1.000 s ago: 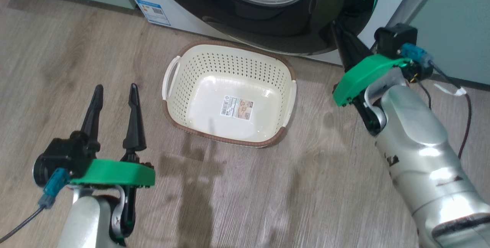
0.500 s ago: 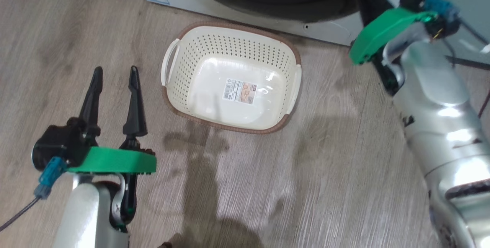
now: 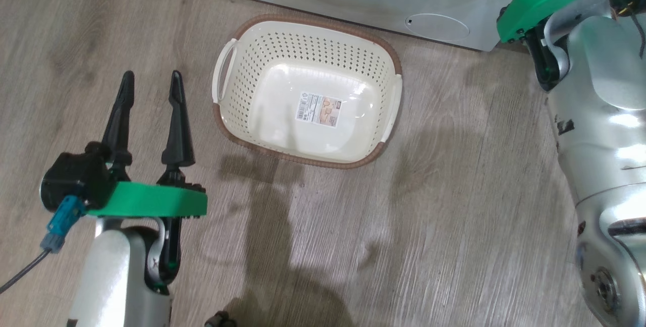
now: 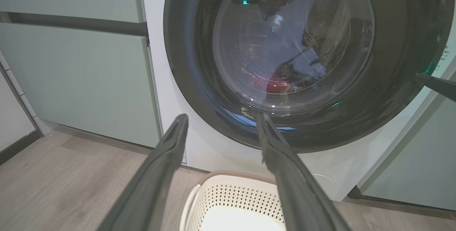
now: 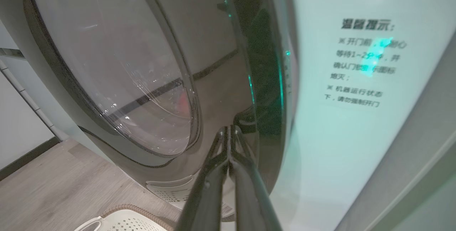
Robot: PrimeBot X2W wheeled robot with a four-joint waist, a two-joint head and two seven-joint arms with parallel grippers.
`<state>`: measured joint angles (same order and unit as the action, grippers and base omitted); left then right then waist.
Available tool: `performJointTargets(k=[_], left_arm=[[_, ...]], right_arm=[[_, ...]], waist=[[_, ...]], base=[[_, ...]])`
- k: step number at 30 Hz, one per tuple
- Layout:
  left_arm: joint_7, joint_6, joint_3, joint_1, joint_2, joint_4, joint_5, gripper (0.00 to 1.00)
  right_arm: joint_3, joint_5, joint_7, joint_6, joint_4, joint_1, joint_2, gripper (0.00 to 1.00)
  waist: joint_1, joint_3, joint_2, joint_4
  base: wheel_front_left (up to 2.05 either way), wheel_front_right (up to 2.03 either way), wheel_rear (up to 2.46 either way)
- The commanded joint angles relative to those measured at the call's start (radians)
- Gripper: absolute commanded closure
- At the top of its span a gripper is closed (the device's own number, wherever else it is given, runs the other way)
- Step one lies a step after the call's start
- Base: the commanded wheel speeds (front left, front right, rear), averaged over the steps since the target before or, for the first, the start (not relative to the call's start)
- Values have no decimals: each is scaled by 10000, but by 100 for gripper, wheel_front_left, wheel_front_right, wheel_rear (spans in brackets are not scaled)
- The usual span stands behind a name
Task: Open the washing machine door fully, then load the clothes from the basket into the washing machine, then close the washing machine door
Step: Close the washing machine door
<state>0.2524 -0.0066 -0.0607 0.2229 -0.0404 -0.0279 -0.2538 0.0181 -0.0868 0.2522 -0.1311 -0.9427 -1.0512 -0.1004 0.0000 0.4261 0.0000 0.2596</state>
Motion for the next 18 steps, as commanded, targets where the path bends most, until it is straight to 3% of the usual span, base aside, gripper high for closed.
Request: performJointTargets(k=[1,7,18], left_arm=[[93,-19,362,226,-106,-290,76,0],[93,16,360,194,-102,-192,86,0],[93,-77,504,-177,-100,72,264,0]], right_arm=[[10,91,94,4,312,-377,235,100],[158,95,95,4,460,-57,380,100],[1579,-909,95,4,1295,1632,493,100]], waist=[[0,-14,0,-11],[0,-233,0,-114],[0,-1020,0,-739]], base=[[0,0,0],[0,0,0],[0,0,0]])
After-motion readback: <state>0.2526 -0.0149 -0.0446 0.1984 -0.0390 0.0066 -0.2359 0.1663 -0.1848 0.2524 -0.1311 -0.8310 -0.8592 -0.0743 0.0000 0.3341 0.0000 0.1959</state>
